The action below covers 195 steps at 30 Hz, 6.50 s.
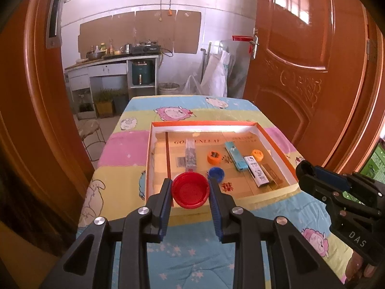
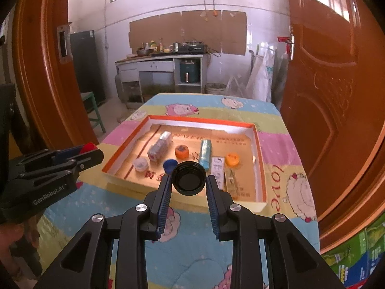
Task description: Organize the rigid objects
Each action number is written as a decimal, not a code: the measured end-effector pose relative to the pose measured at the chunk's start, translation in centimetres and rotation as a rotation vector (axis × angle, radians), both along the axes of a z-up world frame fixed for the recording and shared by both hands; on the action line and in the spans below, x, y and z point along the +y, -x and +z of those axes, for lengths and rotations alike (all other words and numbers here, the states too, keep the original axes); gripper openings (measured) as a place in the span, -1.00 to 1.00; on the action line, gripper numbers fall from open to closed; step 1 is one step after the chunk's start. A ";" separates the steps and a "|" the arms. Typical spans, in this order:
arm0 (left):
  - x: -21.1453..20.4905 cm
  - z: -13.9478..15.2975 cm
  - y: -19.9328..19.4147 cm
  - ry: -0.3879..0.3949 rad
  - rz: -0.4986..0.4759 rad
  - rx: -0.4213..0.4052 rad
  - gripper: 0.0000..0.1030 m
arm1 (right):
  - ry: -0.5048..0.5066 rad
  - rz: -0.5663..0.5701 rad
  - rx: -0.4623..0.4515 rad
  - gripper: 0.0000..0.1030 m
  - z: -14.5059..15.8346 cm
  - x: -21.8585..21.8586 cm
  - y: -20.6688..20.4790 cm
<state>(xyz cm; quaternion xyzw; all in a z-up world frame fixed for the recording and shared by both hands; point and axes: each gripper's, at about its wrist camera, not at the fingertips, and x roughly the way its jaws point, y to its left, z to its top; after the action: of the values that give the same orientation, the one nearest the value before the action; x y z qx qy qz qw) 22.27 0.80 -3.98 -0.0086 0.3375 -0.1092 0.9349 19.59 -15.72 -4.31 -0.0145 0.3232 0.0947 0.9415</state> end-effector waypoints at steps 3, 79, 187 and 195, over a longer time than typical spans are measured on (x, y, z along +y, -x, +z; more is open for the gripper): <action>0.2 0.1 -0.5 0.001 0.005 0.000 -0.41 | 0.002 0.008 -0.005 -0.42 0.3 0.5 -0.7; 0.2 -8.3 -16.0 -0.029 0.061 0.290 -0.41 | -0.008 0.058 0.241 -0.42 -8.0 1.0 -13.7; -0.7 1.6 16.5 -0.011 0.162 -0.161 -0.21 | 0.028 -0.170 -0.075 0.14 1.5 1.0 13.6; -1.0 2.5 17.9 -0.015 0.151 -0.177 -0.21 | 0.033 -0.183 -0.131 0.14 3.3 1.3 15.5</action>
<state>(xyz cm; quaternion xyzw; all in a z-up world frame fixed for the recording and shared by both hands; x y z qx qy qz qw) 4.37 -0.19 -1.46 -0.0171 0.2528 -0.0364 0.9667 4.08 -14.39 -1.01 -0.0067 0.2626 0.0020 0.9649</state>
